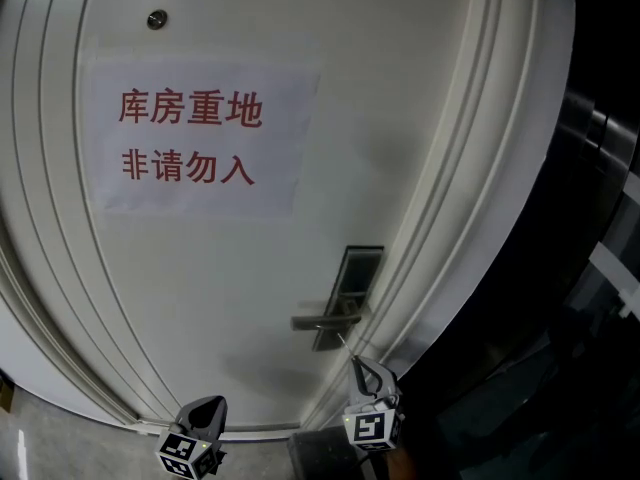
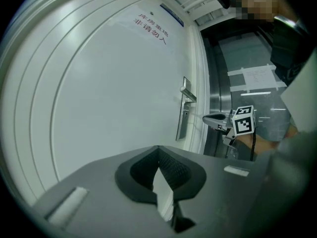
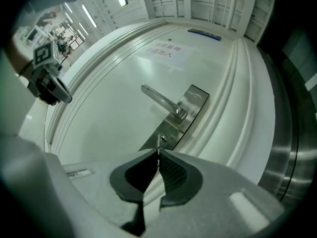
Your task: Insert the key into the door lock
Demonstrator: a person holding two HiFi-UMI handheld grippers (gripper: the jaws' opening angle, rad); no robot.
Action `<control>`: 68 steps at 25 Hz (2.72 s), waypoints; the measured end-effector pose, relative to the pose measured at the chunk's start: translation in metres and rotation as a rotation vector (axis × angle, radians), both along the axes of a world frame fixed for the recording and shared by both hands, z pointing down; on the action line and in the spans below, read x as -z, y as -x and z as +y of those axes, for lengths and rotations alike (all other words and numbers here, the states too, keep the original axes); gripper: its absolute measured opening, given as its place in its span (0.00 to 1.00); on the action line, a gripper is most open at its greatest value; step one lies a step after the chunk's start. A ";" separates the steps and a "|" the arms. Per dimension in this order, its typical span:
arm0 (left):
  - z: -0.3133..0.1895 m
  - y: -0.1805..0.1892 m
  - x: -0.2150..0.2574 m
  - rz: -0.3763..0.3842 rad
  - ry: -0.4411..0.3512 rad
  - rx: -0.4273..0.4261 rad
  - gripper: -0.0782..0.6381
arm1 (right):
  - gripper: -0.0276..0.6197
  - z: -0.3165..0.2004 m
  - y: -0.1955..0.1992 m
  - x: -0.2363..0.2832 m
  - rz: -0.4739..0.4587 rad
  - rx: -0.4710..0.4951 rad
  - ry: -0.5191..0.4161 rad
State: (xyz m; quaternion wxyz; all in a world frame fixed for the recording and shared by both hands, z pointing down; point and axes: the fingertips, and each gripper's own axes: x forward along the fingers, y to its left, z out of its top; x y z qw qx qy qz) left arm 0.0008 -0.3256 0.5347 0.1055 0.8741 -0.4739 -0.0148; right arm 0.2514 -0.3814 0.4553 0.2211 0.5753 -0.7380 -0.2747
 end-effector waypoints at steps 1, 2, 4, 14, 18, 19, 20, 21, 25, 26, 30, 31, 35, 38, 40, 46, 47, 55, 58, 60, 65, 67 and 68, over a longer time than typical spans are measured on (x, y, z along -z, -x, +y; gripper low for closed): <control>0.001 0.001 0.000 0.000 0.000 0.006 0.11 | 0.06 -0.002 0.001 0.001 0.024 -0.008 -0.006; 0.001 0.003 0.000 -0.001 0.000 0.011 0.11 | 0.06 -0.003 0.002 0.002 0.042 -0.012 -0.009; 0.003 0.005 -0.001 -0.001 0.002 0.020 0.11 | 0.06 -0.005 0.006 0.004 0.058 -0.008 -0.009; 0.002 0.017 -0.016 -0.009 0.002 0.053 0.11 | 0.06 -0.016 0.004 -0.004 0.187 -0.072 -0.045; 0.004 0.013 -0.002 -0.003 0.004 0.041 0.11 | 0.06 -0.017 0.001 0.000 0.218 -0.101 -0.071; 0.003 0.013 -0.003 -0.003 0.004 0.042 0.11 | 0.06 -0.017 0.000 0.000 0.228 -0.106 -0.082; 0.002 0.014 -0.007 -0.004 0.004 0.045 0.11 | 0.06 -0.018 -0.001 0.001 0.237 -0.111 -0.087; 0.001 0.016 -0.013 -0.006 0.005 0.048 0.11 | 0.06 -0.018 -0.001 0.002 0.245 -0.116 -0.086; 0.000 0.016 -0.017 -0.002 0.015 0.050 0.11 | 0.06 -0.018 0.000 0.004 0.260 -0.125 -0.082; 0.000 0.016 -0.016 -0.001 0.017 0.050 0.11 | 0.06 -0.018 0.000 0.004 0.262 -0.125 -0.085; -0.001 0.016 -0.017 0.002 0.019 0.052 0.11 | 0.06 -0.018 0.000 0.005 0.281 -0.130 -0.097; -0.001 0.016 -0.017 0.003 0.019 0.052 0.11 | 0.06 -0.018 0.000 0.005 0.286 -0.130 -0.098; -0.004 0.016 -0.019 0.004 0.019 0.051 0.11 | 0.06 -0.018 0.000 0.005 0.301 -0.135 -0.104; -0.003 0.015 -0.022 0.007 0.024 0.048 0.11 | 0.06 -0.018 0.000 0.005 0.311 -0.135 -0.108; -0.003 0.015 -0.022 0.007 0.024 0.047 0.11 | 0.06 -0.017 0.000 0.005 0.316 -0.137 -0.109; -0.003 0.017 -0.022 0.011 0.024 0.053 0.11 | 0.06 -0.016 0.001 0.010 0.334 -0.137 -0.127; -0.003 0.017 -0.022 0.011 0.024 0.055 0.11 | 0.06 -0.016 0.002 0.010 0.339 -0.136 -0.127; -0.002 0.020 -0.023 0.015 0.026 0.063 0.11 | 0.06 -0.019 0.001 0.007 0.357 -0.137 -0.109; -0.002 0.021 -0.023 0.015 0.025 0.065 0.11 | 0.06 -0.020 0.000 0.007 0.364 -0.142 -0.109; -0.002 0.021 -0.023 0.016 0.025 0.065 0.11 | 0.06 -0.020 0.000 0.007 0.374 -0.144 -0.110; -0.004 0.021 -0.024 0.015 0.028 0.062 0.11 | 0.06 -0.022 0.000 0.006 0.392 -0.145 -0.101; -0.005 0.021 -0.024 0.016 0.028 0.061 0.11 | 0.06 -0.023 0.001 0.006 0.421 -0.150 -0.104; -0.005 0.021 -0.024 0.018 0.028 0.060 0.11 | 0.06 -0.024 0.001 0.006 0.439 -0.152 -0.104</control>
